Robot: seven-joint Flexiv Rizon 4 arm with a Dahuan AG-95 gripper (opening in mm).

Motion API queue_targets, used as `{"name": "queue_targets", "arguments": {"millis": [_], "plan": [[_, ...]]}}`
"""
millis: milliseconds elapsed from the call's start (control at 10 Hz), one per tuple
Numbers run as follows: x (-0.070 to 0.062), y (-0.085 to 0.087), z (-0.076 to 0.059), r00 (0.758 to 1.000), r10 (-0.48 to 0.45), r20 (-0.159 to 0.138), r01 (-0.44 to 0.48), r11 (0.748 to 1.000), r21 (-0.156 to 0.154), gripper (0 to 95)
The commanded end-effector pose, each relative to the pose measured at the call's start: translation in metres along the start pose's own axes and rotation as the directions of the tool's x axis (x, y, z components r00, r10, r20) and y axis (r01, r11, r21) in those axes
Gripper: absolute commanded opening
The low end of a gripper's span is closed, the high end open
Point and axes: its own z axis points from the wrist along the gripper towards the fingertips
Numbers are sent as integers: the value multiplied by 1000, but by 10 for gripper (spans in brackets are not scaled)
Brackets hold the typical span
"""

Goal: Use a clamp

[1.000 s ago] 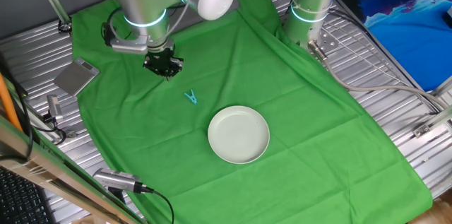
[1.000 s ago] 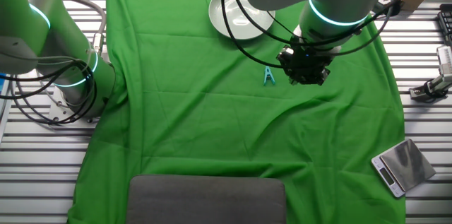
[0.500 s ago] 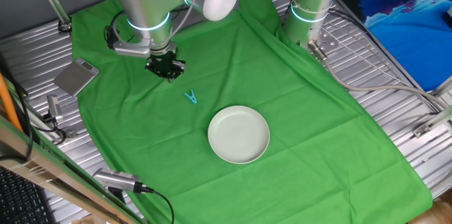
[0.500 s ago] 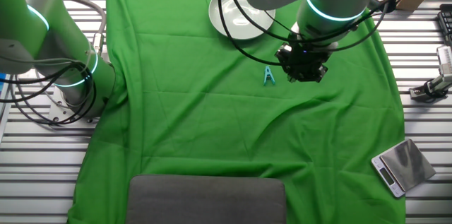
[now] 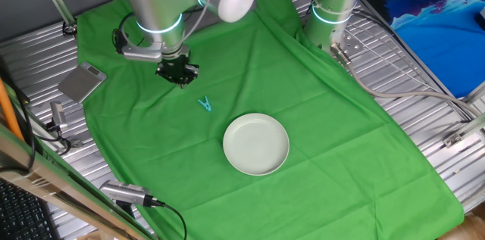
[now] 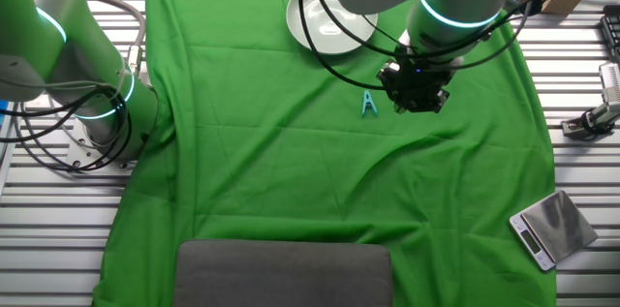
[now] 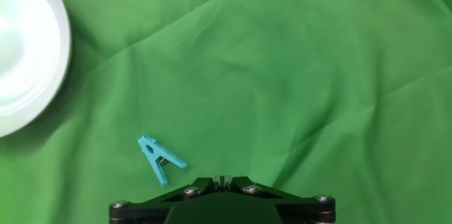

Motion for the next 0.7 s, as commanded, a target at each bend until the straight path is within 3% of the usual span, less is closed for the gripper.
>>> {"name": "queue_targets", "arguments": {"millis": [100,700], "plan": [[0,0,0,999,-41,-10,41,999,0,0],[0,0,0,999,-49,-8,49,999,-9,0]]}}
